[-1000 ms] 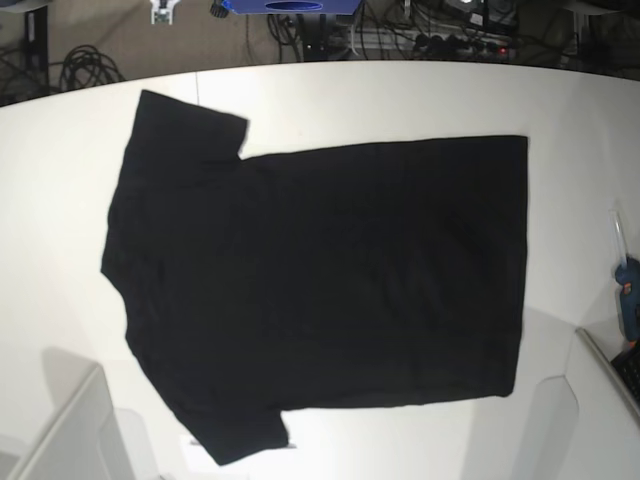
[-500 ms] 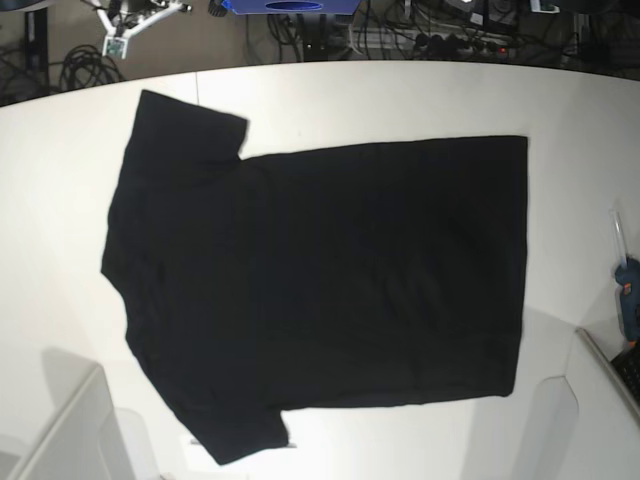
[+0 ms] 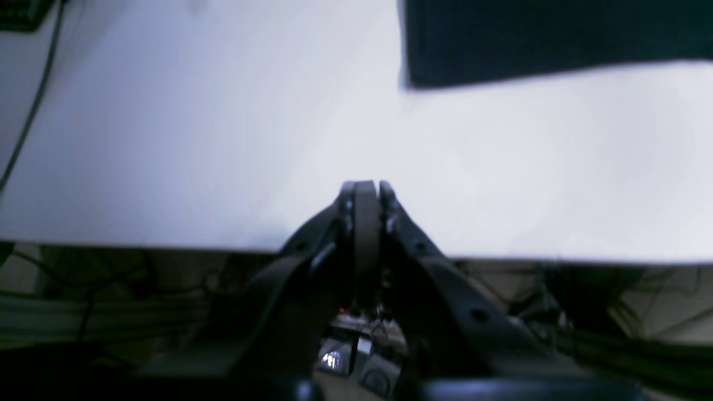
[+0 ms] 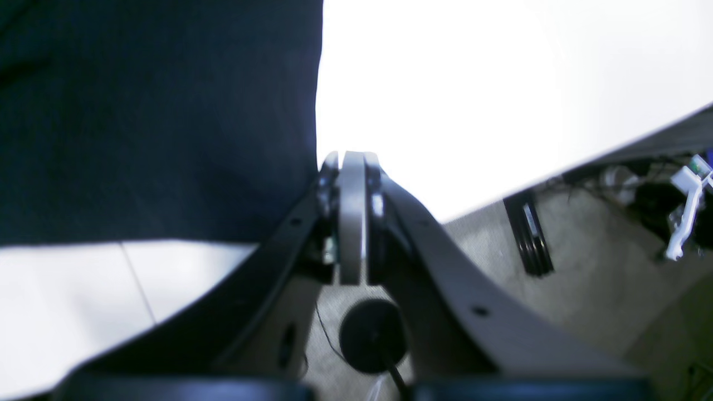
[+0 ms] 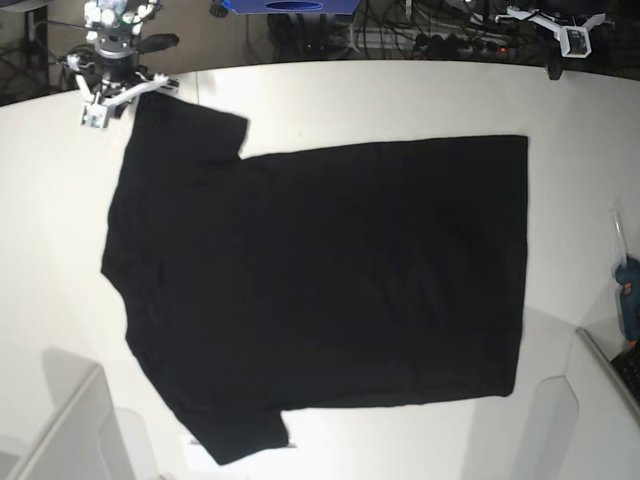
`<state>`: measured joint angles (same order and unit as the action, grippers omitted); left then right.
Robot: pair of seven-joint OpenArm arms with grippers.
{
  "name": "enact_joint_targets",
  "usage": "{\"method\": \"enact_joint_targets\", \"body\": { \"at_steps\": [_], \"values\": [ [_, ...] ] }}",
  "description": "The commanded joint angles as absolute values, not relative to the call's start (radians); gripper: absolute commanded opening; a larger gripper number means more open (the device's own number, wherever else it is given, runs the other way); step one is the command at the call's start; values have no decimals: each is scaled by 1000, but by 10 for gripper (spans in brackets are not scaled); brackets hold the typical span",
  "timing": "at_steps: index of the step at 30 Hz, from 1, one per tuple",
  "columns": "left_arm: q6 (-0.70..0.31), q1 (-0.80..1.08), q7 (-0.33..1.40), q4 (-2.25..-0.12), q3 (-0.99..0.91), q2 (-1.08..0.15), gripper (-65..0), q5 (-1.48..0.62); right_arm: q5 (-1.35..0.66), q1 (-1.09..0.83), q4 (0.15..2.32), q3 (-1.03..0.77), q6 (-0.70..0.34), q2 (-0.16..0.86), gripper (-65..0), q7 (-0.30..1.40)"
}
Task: Fold the T-shirt properly
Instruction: 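Move both grippers to the black T-shirt's shoulder-edge corners and grasp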
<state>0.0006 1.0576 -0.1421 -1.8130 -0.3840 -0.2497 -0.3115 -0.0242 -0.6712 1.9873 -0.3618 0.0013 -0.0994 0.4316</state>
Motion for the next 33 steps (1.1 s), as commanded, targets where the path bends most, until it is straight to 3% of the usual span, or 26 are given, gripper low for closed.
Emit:
{"method": "enact_joint_targets", "body": {
  "at_steps": [1, 2, 4, 6, 9, 12, 15, 23, 33],
  "values": [
    [5, 1066, -166, -1828, -392, -254, -569, -312, -53, -661, 2000, -366, 4, -94, -483, 410],
    [5, 1052, -166, -1828, -392, -252, -494, -312, -102, -648, 2000, -367, 4, -90, -423, 410],
    [5, 1032, -165, -1827, -390, -252, -369, -314, -205, -641, 1998, -367, 2, -74, -363, 410],
    [5, 1017, -165, -1827, -389, -252, -258, -314, -326, -639, 1997, -367, -1, -27, -338, 412],
    [4, 997, -165, -1825, -383, -257, -158, -343, -558, -634, 1980, -371, -50, 36, -309, 453],
    [-47, 983, -156, -1817, -390, -259, -160, -469, -776, -608, 1929, -433, -61, 90, -275, 490],
    [-140, 963, -88, -1816, -409, -277, -165, -582, -863, -562, 1851, -487, -62, 119, -272, 552],
    [-274, 878, 128, -1813, -524, -240, -166, -624, -866, -473, 1685, -507, -88, 127, -270, 601],
    [-341, 828, 159, -1790, -545, -219, -166, -625, -865, -461, 1598, -466, -211, 127, -273, 604]
  ]
}}
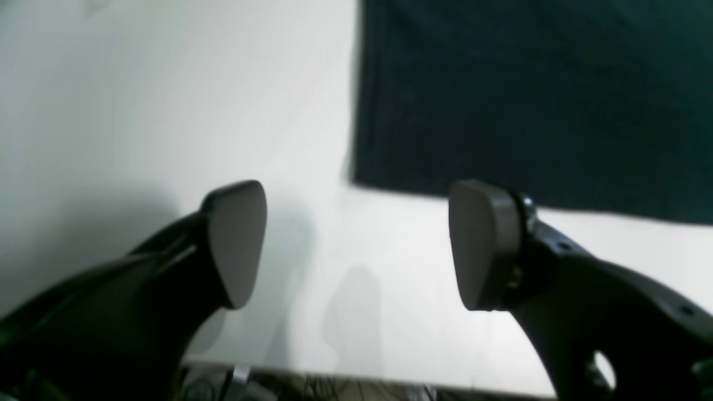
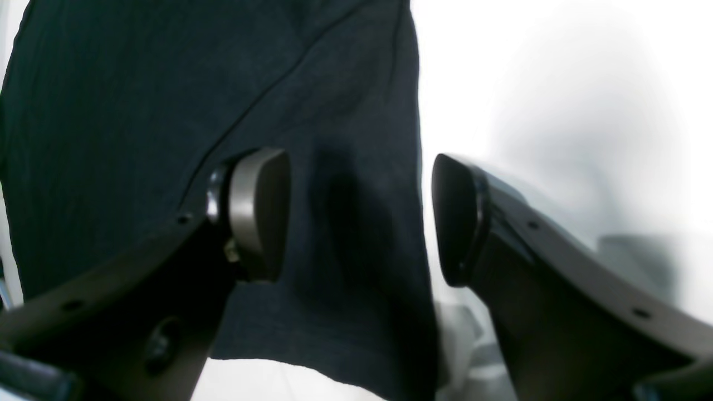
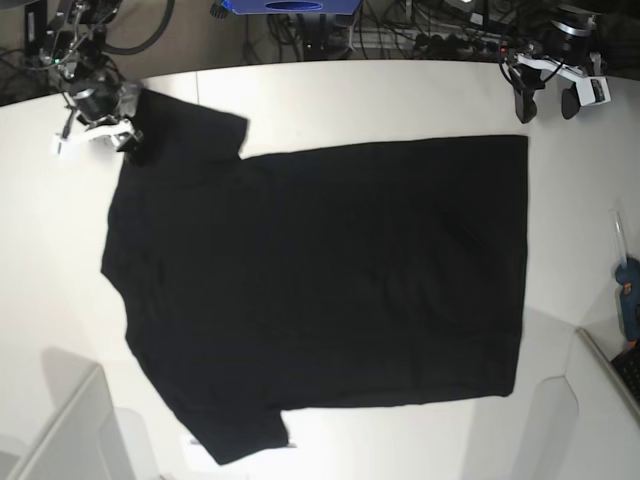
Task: Fold the T-shirt properly
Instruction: 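Move both grippers to the black T-shirt's shoulder-edge corners and grasp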
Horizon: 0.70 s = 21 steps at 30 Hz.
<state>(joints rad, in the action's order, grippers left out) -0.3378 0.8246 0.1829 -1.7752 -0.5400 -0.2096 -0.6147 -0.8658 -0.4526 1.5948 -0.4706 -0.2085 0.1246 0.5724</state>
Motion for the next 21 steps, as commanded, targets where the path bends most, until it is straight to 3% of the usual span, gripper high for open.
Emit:
{"method": "enact_joint_targets", "body": {
  "at_steps": [1, 9, 12, 16, 21],
  "values": [
    [-341, 826, 159, -1790, -545, -213, -166, -625, -865, -463, 1592, -453, -214, 127, -273, 604],
    [-341, 799, 160, -1774, -544, -200, -166, -627, -865, -455, 1526, -444, -234, 125, -285, 596],
    [-341, 777, 160, -1735, -552, -185, -166, -627, -865, -455, 1526, -446, -236, 127, -404, 596],
    [-341, 754, 160, -1695, -544, -177, -166, -627, -865, -455, 1520, -440, -236, 127, -650, 602],
    [-341, 699, 216, -1676, -552, -157, -166, -627, -865, -458, 1520, -440, -236, 127, -650, 602]
  ]
}}
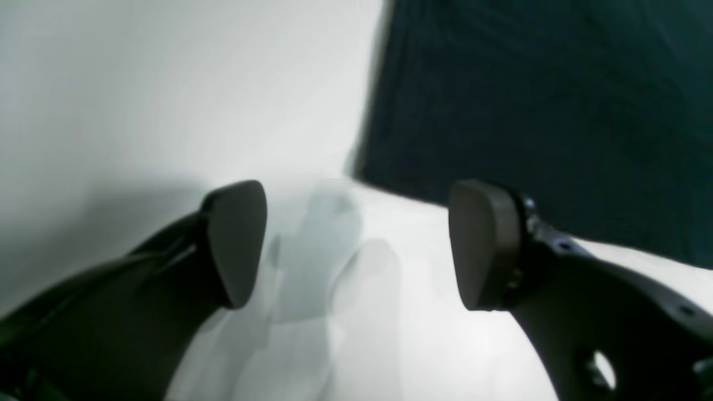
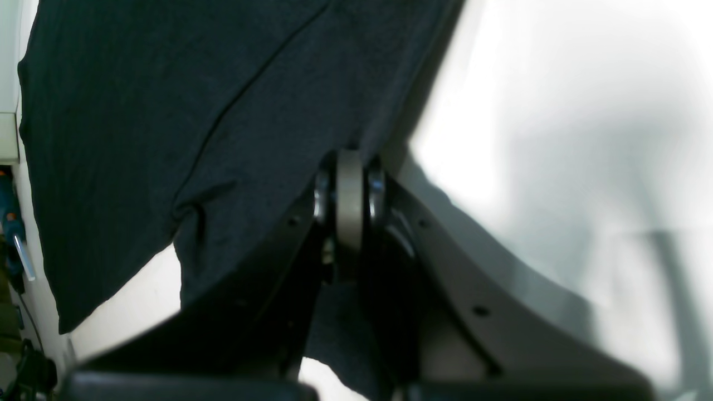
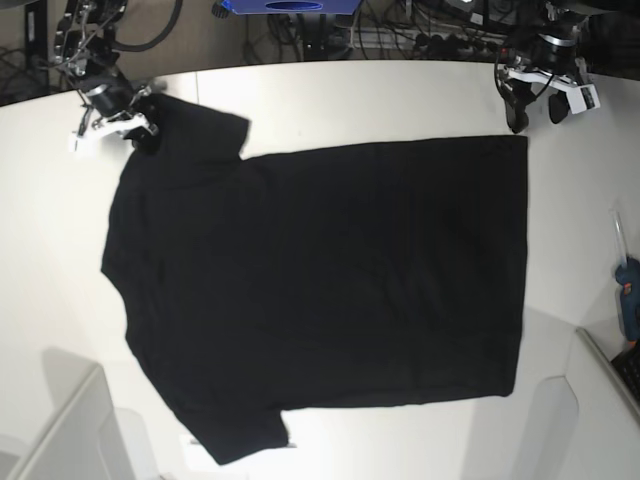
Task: Fold the T-shirt properly
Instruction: 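Move both grippers to the black T-shirt's shoulder-edge corners and grasp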
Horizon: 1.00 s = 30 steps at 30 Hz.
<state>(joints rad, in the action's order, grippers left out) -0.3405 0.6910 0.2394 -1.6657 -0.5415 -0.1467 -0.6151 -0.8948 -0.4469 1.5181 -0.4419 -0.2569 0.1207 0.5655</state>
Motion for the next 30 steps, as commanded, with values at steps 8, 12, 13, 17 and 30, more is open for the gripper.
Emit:
{"method": "enact_joint_targets", "body": {
  "at_steps": [8, 12, 13, 17, 30],
  "values": [
    [-341, 564, 443, -1655, -555, -131, -166, -627, -865, -461, 1520, -440, -236, 127, -650, 602],
    [-338, 542, 446, -1653, -544, -127, -166, -627, -865, -463, 1520, -440, -236, 127, -650, 602],
    [-337, 541, 447, -1653, -544, -127, -166, -627, -863, -463, 1520, -440, -236, 127, -650, 602],
    [-337, 509, 507, -1647, -553, -110, -166, -625, -863, -463, 1520, -440, -236, 127, -650, 602],
    [-337, 455, 549, -1555, -552, -105, -425, -625, -863, -461, 1520, -440, -236, 127, -650, 602]
  ]
}}
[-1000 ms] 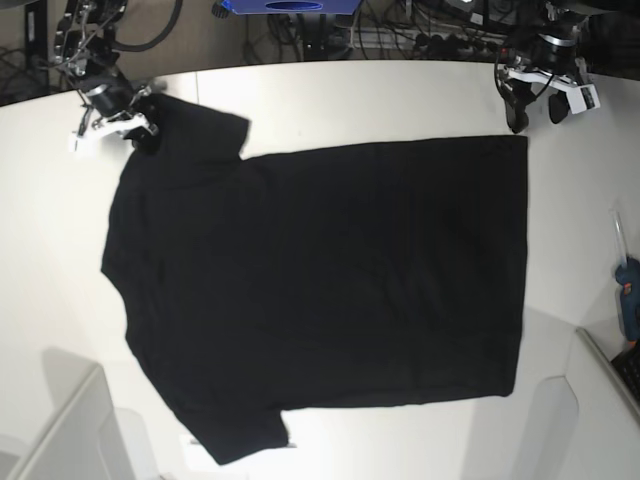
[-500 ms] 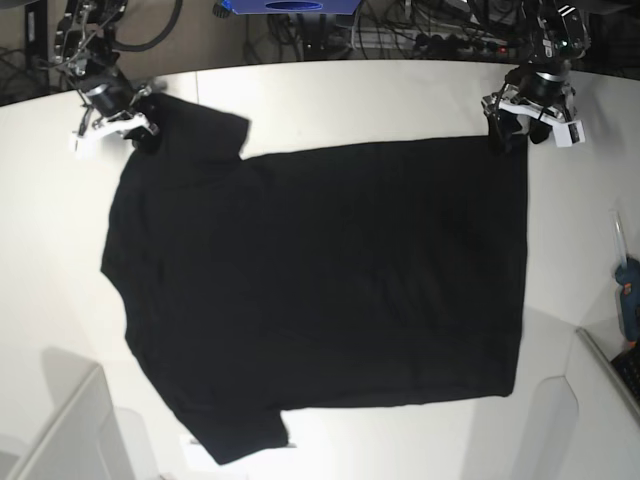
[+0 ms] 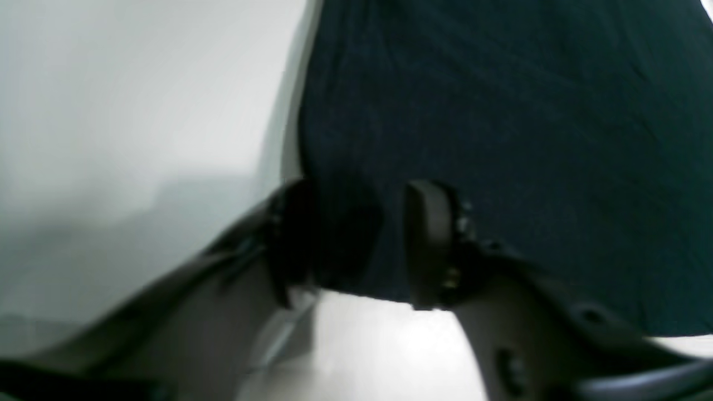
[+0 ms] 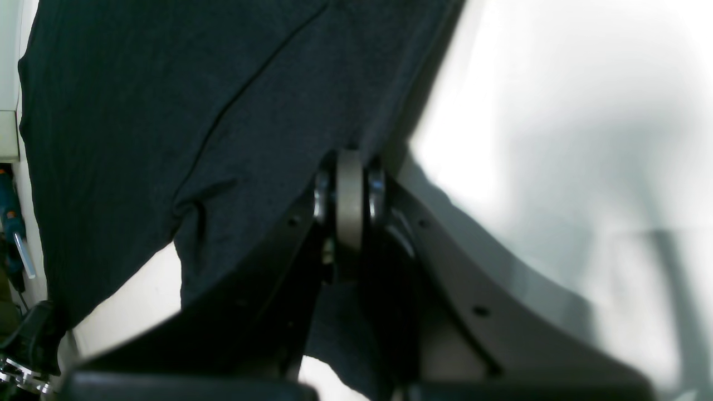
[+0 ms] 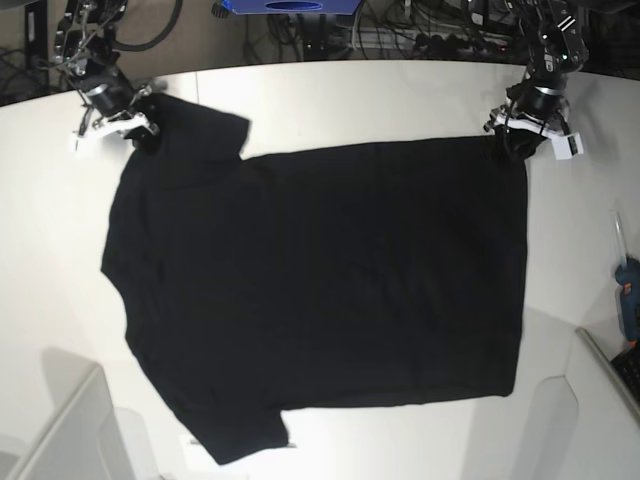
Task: Fold the T-shirt properly
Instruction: 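Move both grippers to the black T-shirt's shoulder-edge corners and grasp, then drag the shirt by its shoulder edge toward the arms' bases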
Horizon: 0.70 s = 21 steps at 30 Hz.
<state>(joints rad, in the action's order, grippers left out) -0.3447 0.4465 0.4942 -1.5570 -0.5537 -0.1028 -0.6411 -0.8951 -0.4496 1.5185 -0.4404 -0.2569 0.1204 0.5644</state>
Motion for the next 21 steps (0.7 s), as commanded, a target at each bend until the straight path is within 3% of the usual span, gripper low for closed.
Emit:
{"method": "enact_joint_targets", "body": {
  "at_steps": [1, 4, 7, 21],
  "values": [
    [-337, 453, 549, -1555, -552, -105, -448, -625, -863, -461, 1520, -440, -236, 127, -650, 602],
    [-341, 437, 549, -1554, -545, -105, -528, -627, -863, -461, 1520, -440, -236, 127, -650, 598],
    [-341, 429, 549, -1555, -544, -107, -650, -627, -863, -461, 1520, -440, -236, 127, -650, 598],
    [-343, 503, 547, -1595, -553, -119, -650, -619, -863, -539, 1575, -449, -236, 127, -650, 567]
  ]
}}
